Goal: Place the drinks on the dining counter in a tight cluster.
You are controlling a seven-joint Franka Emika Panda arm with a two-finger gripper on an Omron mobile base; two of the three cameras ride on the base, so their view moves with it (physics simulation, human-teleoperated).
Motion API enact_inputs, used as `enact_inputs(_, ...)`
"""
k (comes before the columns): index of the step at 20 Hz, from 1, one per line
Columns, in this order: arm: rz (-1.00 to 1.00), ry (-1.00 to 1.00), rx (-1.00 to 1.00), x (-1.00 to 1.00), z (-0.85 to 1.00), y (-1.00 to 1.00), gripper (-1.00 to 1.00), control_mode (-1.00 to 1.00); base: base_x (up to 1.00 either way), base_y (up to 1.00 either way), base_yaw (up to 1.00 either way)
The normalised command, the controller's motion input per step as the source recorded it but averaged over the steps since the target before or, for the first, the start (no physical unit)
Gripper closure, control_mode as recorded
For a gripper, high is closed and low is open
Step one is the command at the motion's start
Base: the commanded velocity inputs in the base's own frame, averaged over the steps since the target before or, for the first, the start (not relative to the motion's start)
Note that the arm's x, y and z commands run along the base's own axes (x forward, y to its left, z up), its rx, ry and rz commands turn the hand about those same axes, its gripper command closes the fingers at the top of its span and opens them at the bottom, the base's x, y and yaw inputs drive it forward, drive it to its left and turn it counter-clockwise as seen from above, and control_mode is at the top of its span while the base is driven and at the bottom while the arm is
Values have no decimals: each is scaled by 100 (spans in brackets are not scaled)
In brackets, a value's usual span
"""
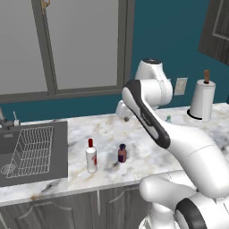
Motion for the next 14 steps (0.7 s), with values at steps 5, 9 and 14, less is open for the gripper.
enact_inputs(5,4,18,0,35,-50,3,-100,-100,0,0,0)
enact_inputs(9,3,15,0,22,-45,7,-100,-100,0,0,0)
enact_inputs(14,0,6,0,2,-35,11,-100,-100,0,0,0)
